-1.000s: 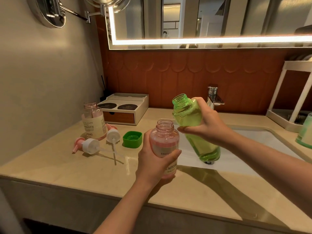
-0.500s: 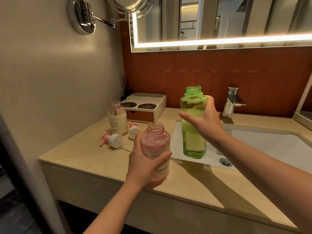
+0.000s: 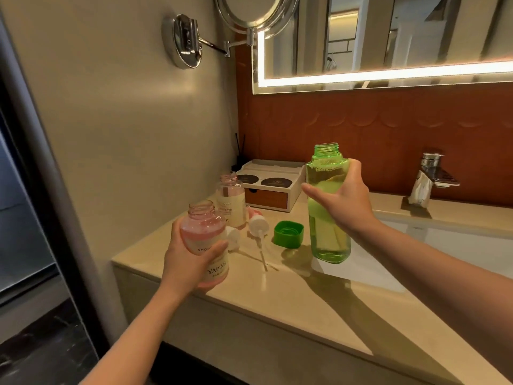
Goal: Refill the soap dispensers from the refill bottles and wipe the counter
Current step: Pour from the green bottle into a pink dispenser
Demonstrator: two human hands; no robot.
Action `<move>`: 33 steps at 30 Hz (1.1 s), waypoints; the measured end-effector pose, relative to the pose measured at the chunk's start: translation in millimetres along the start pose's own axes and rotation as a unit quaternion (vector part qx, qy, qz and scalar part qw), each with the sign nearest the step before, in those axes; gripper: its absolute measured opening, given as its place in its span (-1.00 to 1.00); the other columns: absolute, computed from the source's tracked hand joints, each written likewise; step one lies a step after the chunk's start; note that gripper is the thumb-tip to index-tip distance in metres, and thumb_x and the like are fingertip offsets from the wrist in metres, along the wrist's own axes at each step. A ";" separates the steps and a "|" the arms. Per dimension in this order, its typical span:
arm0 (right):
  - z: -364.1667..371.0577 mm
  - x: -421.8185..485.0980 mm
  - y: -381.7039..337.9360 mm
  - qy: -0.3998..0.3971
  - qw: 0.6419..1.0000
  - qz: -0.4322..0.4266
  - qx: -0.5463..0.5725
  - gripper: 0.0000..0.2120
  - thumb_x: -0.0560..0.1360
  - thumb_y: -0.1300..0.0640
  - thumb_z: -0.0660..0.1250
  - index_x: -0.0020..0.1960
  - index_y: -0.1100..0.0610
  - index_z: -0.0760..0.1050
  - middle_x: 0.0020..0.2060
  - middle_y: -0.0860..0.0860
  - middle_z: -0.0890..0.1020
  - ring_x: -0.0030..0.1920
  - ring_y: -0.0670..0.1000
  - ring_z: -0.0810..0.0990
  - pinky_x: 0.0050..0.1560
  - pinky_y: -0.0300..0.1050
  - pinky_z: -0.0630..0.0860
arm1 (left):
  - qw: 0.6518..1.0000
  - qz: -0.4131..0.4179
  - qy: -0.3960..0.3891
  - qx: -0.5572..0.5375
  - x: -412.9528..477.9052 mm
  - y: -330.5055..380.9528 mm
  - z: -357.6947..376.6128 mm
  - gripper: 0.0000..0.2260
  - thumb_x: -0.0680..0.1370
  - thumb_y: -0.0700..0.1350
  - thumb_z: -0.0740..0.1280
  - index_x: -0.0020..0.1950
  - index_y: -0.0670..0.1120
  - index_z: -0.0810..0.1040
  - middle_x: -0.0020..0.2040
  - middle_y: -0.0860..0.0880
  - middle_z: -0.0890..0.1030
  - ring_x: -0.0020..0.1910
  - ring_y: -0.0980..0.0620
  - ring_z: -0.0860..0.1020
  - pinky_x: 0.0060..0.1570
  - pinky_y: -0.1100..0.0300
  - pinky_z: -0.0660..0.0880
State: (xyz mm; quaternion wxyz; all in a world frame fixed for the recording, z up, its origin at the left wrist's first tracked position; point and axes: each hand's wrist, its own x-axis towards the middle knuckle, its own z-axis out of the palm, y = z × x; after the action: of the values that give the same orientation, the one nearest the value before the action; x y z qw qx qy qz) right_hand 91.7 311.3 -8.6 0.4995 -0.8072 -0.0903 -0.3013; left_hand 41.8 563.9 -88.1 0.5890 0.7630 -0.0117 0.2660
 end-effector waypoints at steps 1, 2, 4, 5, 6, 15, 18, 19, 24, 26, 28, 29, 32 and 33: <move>1.8 2.4 -1.1 0.001 1.000 0.000 -0.018 -0.32 0.29 -0.08 0.49 0.25 0.07 0.21 0.02 -0.10 0.42 0.02 -0.07 0.44 -0.06 -0.12 0.46 | 1.000 -0.002 0.005 0.002 6.7 -3.2 -5.3 -0.40 0.31 -0.16 0.52 0.21 0.09 0.27 0.01 0.17 0.48 0.02 0.08 0.50 -0.05 0.18 0.46; 1.8 4.1 -1.6 0.002 0.999 -0.001 -0.033 -0.31 0.29 -0.09 0.49 0.25 0.07 0.21 0.02 -0.10 0.42 0.02 -0.07 0.44 -0.07 -0.11 0.48 | 1.000 -0.006 0.011 0.006 13.0 -6.4 -9.5 -0.40 0.32 -0.16 0.52 0.20 0.10 0.27 0.00 0.17 0.48 0.02 0.07 0.49 -0.08 0.21 0.45; 3.1 8.3 -2.5 0.003 0.999 -0.004 -0.043 -0.30 0.28 -0.10 0.49 0.26 0.07 0.21 0.01 -0.09 0.42 0.02 -0.07 0.44 -0.09 -0.10 0.48 | 1.000 -0.011 0.025 0.008 25.6 -12.3 -17.2 -0.40 0.31 -0.13 0.52 0.21 0.10 0.26 0.01 0.12 0.49 0.03 0.05 0.50 -0.05 0.18 0.44; 3.8 10.5 -2.4 0.005 0.999 -0.004 -0.043 -0.30 0.29 -0.10 0.49 0.26 0.07 0.21 0.01 -0.09 0.42 0.01 -0.07 0.43 -0.10 -0.11 0.47 | 0.999 -0.011 0.031 0.006 31.6 -15.1 -20.0 -0.39 0.31 -0.12 0.52 0.22 0.08 0.27 0.03 0.09 0.49 0.03 0.04 0.50 -0.04 0.17 0.44; 3.8 11.8 -1.8 0.006 0.999 -0.002 -0.041 -0.30 0.29 -0.10 0.49 0.26 0.07 0.21 0.01 -0.09 0.42 0.01 -0.07 0.43 -0.11 -0.12 0.45 | 0.999 -0.014 0.038 0.007 37.6 -19.1 -21.7 -0.39 0.31 -0.13 0.52 0.23 0.07 0.27 0.04 0.07 0.49 0.04 0.03 0.50 -0.05 0.19 0.45; 15.0 18.9 8.2 0.004 0.999 0.003 -0.052 -0.28 0.27 -0.08 0.50 0.27 0.09 0.21 0.16 0.04 0.51 0.04 -0.04 0.45 -0.07 -0.10 0.49 | 0.985 -0.077 0.115 0.106 106.6 -58.2 -27.6 -0.29 0.32 0.00 0.52 0.36 0.06 0.21 0.30 -0.11 0.35 0.30 -0.15 0.34 0.26 -0.19 0.35; 16.9 20.4 10.9 0.001 0.998 0.002 -0.062 -0.28 0.26 -0.10 0.50 0.26 0.08 0.21 0.17 0.05 0.51 0.06 -0.02 0.47 0.00 -0.02 0.54 | 0.981 -0.087 0.115 0.130 124.2 -61.6 -23.5 -0.25 0.35 0.00 0.50 0.42 -0.03 0.16 0.35 -0.15 0.31 0.34 -0.18 0.29 0.31 -0.16 0.29; 17.1 21.4 11.1 0.000 0.998 0.002 -0.063 -0.28 0.25 -0.11 0.50 0.25 0.07 0.21 0.17 0.05 0.52 0.06 -0.02 0.47 0.01 0.00 0.55 | 0.980 -0.091 0.109 0.137 129.7 -62.9 -22.6 -0.24 0.36 0.01 0.50 0.43 -0.04 0.14 0.36 -0.15 0.31 0.34 -0.18 0.29 0.31 -0.15 0.28; 17.4 23.2 10.5 -0.002 0.998 -0.002 -0.066 -0.30 0.25 -0.11 0.49 0.24 0.07 0.22 0.17 0.05 0.52 0.06 -0.01 0.48 -0.01 -0.02 0.54 | 0.975 -0.121 0.083 0.165 144.3 -66.0 -16.1 -0.19 0.38 0.11 0.46 0.43 -0.08 0.05 0.38 -0.17 0.28 0.35 -0.20 0.28 0.31 -0.12 0.28; 17.4 23.0 11.0 -0.001 0.998 -0.005 -0.066 -0.30 0.26 -0.10 0.49 0.24 0.07 0.22 0.16 0.05 0.52 0.06 -0.01 0.47 -0.04 -0.06 0.51 | 0.974 -0.131 0.089 0.161 144.1 -63.0 -12.4 -0.12 0.32 0.14 0.49 0.43 -0.08 0.04 0.38 -0.17 0.25 0.36 -0.19 0.25 0.33 -0.13 0.25; 16.1 22.3 12.2 -0.002 0.998 -0.006 -0.064 -0.29 0.26 -0.10 0.49 0.25 0.07 0.22 0.16 0.04 0.51 0.06 -0.02 0.47 -0.06 -0.09 0.50 | 0.974 -0.114 0.129 0.144 137.3 -52.9 -6.5 -0.06 0.28 0.10 0.54 0.45 -0.09 0.03 0.39 -0.18 0.20 0.38 -0.19 0.20 0.34 -0.13 0.22; 15.1 21.2 12.9 -0.004 0.998 -0.005 -0.060 -0.30 0.26 -0.10 0.50 0.24 0.06 0.22 0.15 0.03 0.51 0.06 -0.02 0.47 -0.08 -0.10 0.49 | 0.973 -0.092 0.162 0.137 131.4 -45.9 -2.8 -0.06 0.28 0.07 0.55 0.46 -0.10 0.05 0.40 -0.19 0.19 0.39 -0.19 0.18 0.34 -0.13 0.21; 11.2 16.3 15.6 -0.011 0.999 -0.006 -0.043 -0.33 0.24 -0.08 0.50 0.19 0.02 0.22 0.09 -0.02 0.51 0.06 0.00 0.50 -0.07 -0.10 0.50 | 0.964 0.028 0.229 0.131 113.3 -29.1 7.3 -0.16 0.29 0.01 0.55 0.41 -0.12 0.14 0.38 -0.19 0.21 0.36 -0.16 0.20 0.31 -0.07 0.24; 10.2 14.2 16.2 -0.014 0.999 -0.008 -0.040 -0.34 0.24 -0.08 0.51 0.17 0.01 0.21 0.07 -0.03 0.50 0.06 0.01 0.51 -0.06 -0.10 0.51 | 0.960 0.083 0.226 0.143 108.9 -25.2 9.6 -0.20 0.29 -0.01 0.55 0.38 -0.12 0.19 0.35 -0.18 0.23 0.34 -0.13 0.22 0.28 -0.02 0.26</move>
State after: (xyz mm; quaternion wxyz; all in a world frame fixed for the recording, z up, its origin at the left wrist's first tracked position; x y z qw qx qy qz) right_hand 114.4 310.1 -15.8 0.4629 -0.8300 -0.0913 -0.2975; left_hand 147.4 595.1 -66.5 0.4371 0.7558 0.0964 0.4780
